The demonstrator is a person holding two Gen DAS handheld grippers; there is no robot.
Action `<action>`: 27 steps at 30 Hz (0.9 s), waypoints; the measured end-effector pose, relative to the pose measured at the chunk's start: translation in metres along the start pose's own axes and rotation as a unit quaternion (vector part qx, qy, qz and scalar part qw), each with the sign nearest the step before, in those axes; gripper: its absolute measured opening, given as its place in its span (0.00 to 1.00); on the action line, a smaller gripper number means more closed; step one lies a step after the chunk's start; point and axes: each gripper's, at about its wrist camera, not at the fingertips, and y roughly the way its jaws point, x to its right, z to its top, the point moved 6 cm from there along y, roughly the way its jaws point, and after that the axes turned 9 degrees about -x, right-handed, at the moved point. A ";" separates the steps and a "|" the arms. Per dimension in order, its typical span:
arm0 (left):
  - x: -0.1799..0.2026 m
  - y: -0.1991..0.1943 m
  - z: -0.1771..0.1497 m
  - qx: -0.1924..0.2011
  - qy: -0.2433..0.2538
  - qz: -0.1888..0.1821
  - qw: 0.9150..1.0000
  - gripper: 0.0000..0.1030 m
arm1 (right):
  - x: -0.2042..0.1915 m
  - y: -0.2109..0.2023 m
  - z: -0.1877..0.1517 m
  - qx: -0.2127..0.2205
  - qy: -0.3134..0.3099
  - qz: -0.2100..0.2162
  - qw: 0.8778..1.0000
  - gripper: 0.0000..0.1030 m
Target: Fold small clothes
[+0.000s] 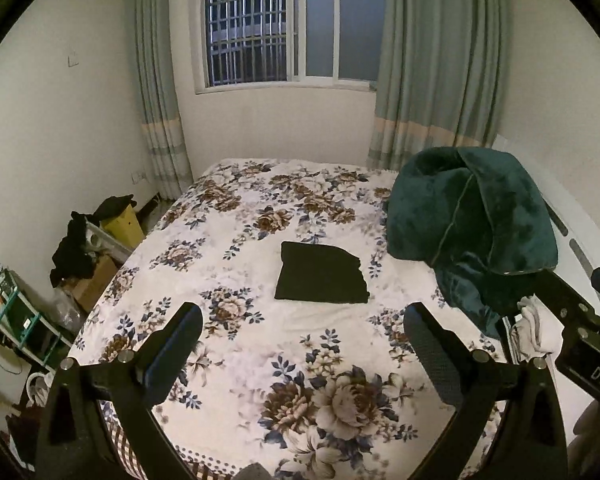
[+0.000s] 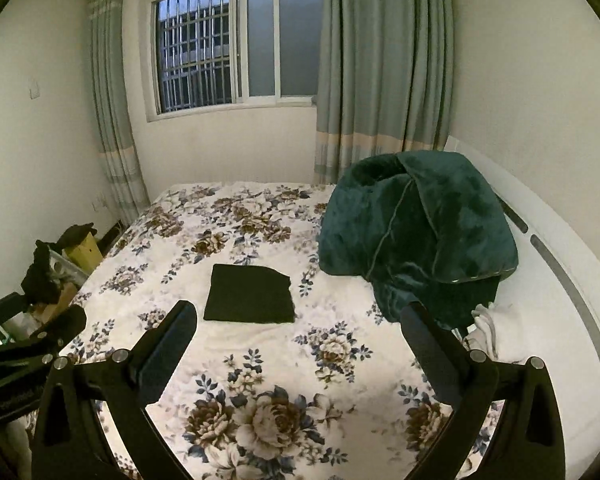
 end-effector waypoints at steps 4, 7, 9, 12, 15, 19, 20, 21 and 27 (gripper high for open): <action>-0.001 -0.007 -0.003 0.007 -0.008 0.002 1.000 1.00 | 0.004 -0.011 0.001 0.007 -0.005 -0.001 1.000 1.00; -0.002 -0.012 -0.002 0.014 -0.011 0.005 1.000 1.00 | 0.006 -0.013 0.003 0.006 -0.009 0.001 1.000 1.00; 0.000 -0.013 -0.001 0.017 -0.012 0.007 1.000 1.00 | 0.007 -0.015 0.003 0.006 -0.011 0.003 1.000 1.00; 0.000 -0.016 0.000 0.024 -0.016 0.007 1.000 1.00 | 0.006 -0.016 0.001 0.005 -0.012 0.003 1.000 1.00; 0.002 -0.018 -0.002 0.026 -0.017 0.014 0.999 1.00 | 0.009 -0.016 0.002 0.002 -0.012 0.010 1.000 1.00; 0.002 -0.020 -0.002 0.027 -0.017 0.017 0.999 1.00 | 0.010 -0.013 0.006 0.003 -0.013 0.014 1.000 1.00; 0.003 -0.020 -0.001 0.029 -0.017 0.018 0.999 1.00 | 0.011 -0.015 0.007 0.003 -0.013 0.016 1.000 1.00; 0.002 -0.020 -0.001 0.030 -0.018 0.020 0.999 1.00 | 0.012 -0.014 0.008 0.004 -0.014 0.017 1.000 1.00; 0.002 -0.023 0.001 0.029 -0.020 0.021 0.999 1.00 | 0.012 -0.004 0.019 0.007 -0.021 0.025 0.999 1.00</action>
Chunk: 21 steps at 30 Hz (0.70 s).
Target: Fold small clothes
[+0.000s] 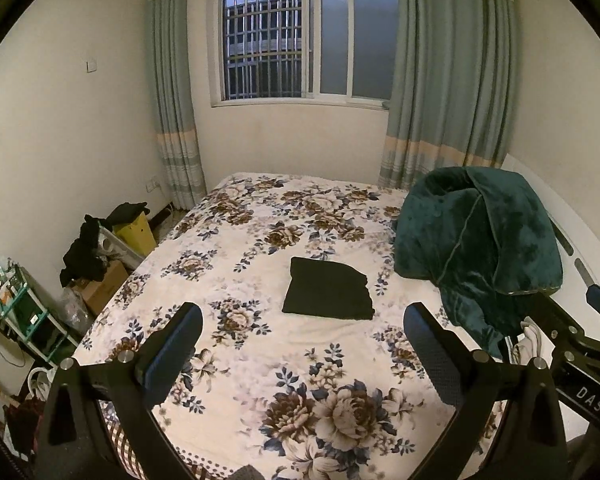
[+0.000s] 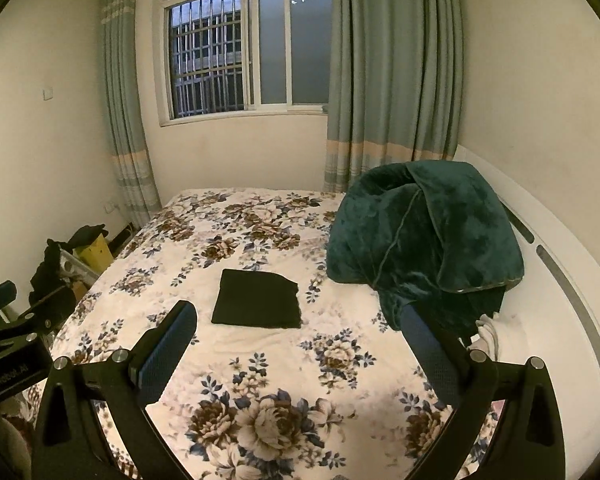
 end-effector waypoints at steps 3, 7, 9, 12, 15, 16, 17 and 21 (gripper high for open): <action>0.002 0.000 0.000 -0.001 0.000 0.000 1.000 1.00 | 0.001 0.002 0.001 -0.002 0.000 0.004 1.000 1.00; 0.005 0.000 -0.002 -0.004 0.002 0.000 1.000 1.00 | 0.000 0.002 0.001 -0.002 0.000 0.003 1.000 1.00; 0.006 -0.001 -0.002 -0.003 0.002 0.000 1.000 1.00 | 0.001 0.003 0.003 -0.004 -0.002 0.004 1.000 1.00; 0.006 0.000 -0.002 -0.003 0.002 0.000 1.000 1.00 | 0.001 0.004 0.003 -0.005 -0.002 0.005 1.000 1.00; 0.007 -0.002 -0.002 -0.002 0.001 0.001 1.000 1.00 | 0.001 0.004 0.005 -0.004 -0.002 0.006 1.000 1.00; 0.006 0.000 -0.002 -0.003 0.002 0.002 1.000 1.00 | 0.002 0.004 0.004 -0.004 -0.002 0.007 1.000 1.00; 0.006 -0.001 -0.002 -0.003 0.002 0.004 1.000 1.00 | 0.001 0.003 0.003 -0.004 -0.002 0.006 1.000 1.00; 0.006 -0.005 -0.003 -0.002 0.000 0.007 1.000 1.00 | -0.002 0.004 0.000 -0.004 -0.003 0.009 1.000 1.00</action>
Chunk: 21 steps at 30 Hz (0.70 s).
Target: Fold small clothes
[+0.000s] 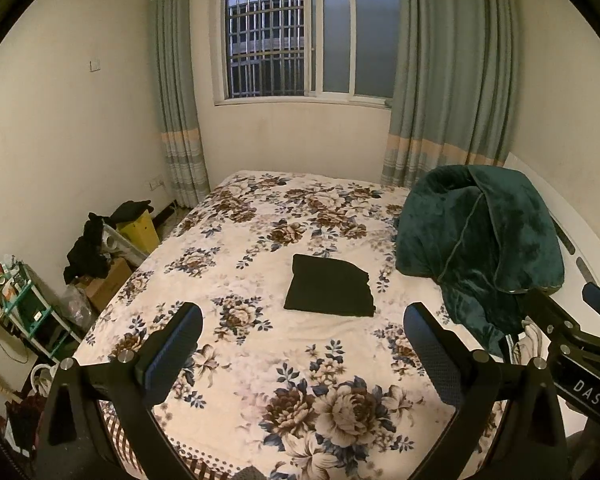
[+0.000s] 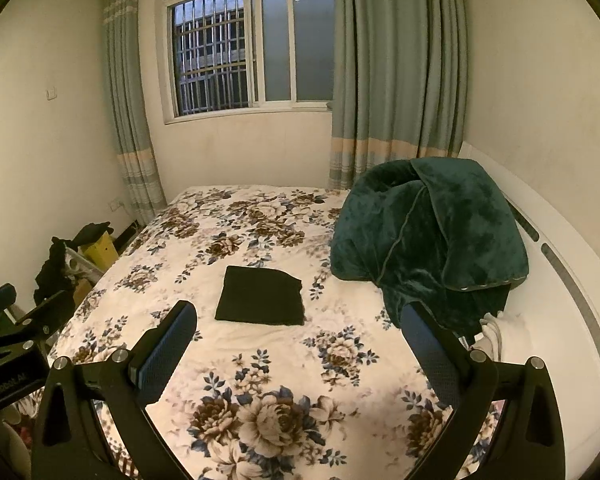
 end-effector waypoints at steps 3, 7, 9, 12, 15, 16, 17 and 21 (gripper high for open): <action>0.000 -0.002 -0.001 0.000 -0.002 0.003 1.000 1.00 | -0.002 -0.002 -0.003 -0.001 0.000 0.000 1.000 1.00; -0.002 -0.004 -0.001 -0.002 -0.005 0.003 1.000 1.00 | -0.007 -0.003 -0.006 -0.001 -0.001 0.001 1.000 1.00; -0.003 -0.004 -0.001 -0.001 -0.002 0.006 1.000 1.00 | -0.009 -0.002 -0.008 -0.001 -0.001 0.003 1.000 1.00; -0.005 -0.005 -0.001 -0.003 -0.004 0.006 1.000 1.00 | -0.008 -0.003 -0.008 -0.001 -0.001 0.001 1.000 1.00; -0.007 -0.007 -0.003 -0.004 -0.003 0.007 1.000 1.00 | -0.008 -0.003 -0.008 -0.001 -0.001 0.000 1.000 1.00; -0.007 -0.007 -0.003 -0.004 -0.003 0.008 1.000 1.00 | -0.008 -0.003 -0.008 -0.001 0.000 0.001 1.000 1.00; -0.006 -0.007 -0.002 -0.003 -0.002 0.007 1.000 1.00 | -0.008 -0.004 -0.009 -0.001 0.001 0.000 1.000 1.00; -0.006 -0.007 -0.002 -0.003 -0.002 0.006 1.000 1.00 | -0.008 -0.003 -0.008 -0.001 0.001 0.000 1.000 1.00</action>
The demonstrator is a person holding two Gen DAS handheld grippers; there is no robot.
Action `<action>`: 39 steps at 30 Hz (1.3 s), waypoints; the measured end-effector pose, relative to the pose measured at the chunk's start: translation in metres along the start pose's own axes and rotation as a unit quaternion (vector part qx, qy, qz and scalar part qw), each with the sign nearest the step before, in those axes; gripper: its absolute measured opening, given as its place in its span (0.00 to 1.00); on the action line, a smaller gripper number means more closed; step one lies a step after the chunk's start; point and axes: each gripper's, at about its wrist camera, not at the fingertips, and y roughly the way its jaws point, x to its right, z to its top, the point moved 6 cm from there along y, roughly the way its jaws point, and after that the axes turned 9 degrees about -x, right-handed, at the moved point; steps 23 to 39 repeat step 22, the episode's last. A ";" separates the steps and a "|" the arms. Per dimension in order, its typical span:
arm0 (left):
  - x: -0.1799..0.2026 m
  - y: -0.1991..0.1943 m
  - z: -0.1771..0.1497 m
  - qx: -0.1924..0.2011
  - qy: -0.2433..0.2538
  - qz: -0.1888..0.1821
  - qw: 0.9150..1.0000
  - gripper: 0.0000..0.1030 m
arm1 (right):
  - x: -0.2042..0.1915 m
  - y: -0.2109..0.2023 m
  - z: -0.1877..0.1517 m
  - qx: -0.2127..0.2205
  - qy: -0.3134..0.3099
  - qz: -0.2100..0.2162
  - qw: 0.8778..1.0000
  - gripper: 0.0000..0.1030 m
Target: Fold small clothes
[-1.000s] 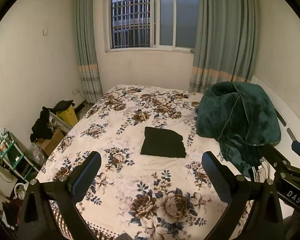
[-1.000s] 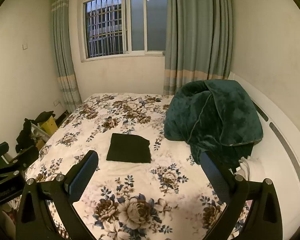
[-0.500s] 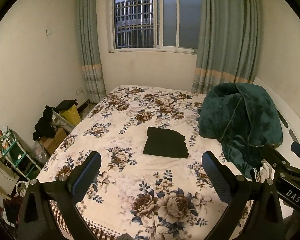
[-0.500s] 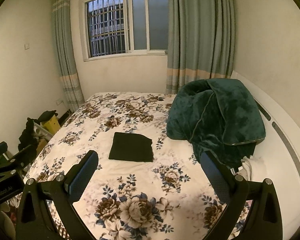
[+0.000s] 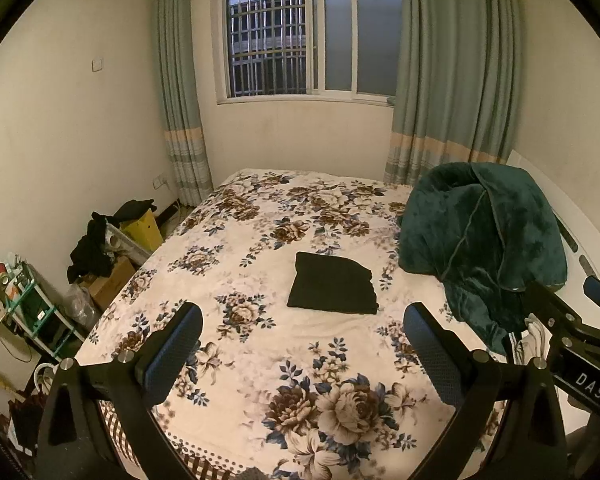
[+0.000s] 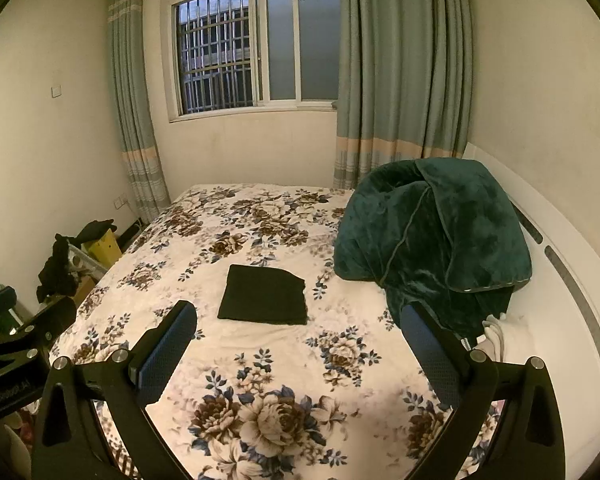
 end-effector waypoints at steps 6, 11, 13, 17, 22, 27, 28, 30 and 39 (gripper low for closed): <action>0.000 0.000 0.000 -0.001 -0.001 0.001 1.000 1.00 | 0.000 0.000 0.001 0.000 -0.001 0.000 1.000 1.00; 0.000 0.000 0.000 0.000 0.000 0.000 1.000 1.00 | 0.001 0.000 0.001 0.001 -0.001 0.000 1.000 1.00; 0.000 0.001 0.000 0.000 0.000 0.000 1.000 1.00 | 0.000 0.000 0.000 0.000 0.000 0.000 1.000 1.00; 0.000 0.001 0.000 0.000 0.000 -0.002 1.000 1.00 | 0.000 0.000 0.000 0.001 0.000 0.000 1.000 1.00; 0.001 -0.001 0.005 0.011 0.004 0.004 1.000 1.00 | -0.001 0.000 -0.001 0.001 0.000 0.000 1.000 1.00; 0.001 -0.001 0.005 0.011 0.004 0.004 1.000 1.00 | -0.001 0.000 -0.001 0.001 0.000 0.000 1.000 1.00; 0.001 -0.001 0.005 0.011 0.004 0.004 1.000 1.00 | -0.001 0.000 -0.001 0.001 0.000 0.000 1.000 1.00; 0.001 -0.001 0.005 0.011 0.004 0.004 1.000 1.00 | -0.001 0.000 -0.001 0.001 0.000 0.000 1.000 1.00; 0.001 -0.001 0.005 0.011 0.004 0.004 1.000 1.00 | -0.001 0.000 -0.001 0.001 0.000 0.000 1.000 1.00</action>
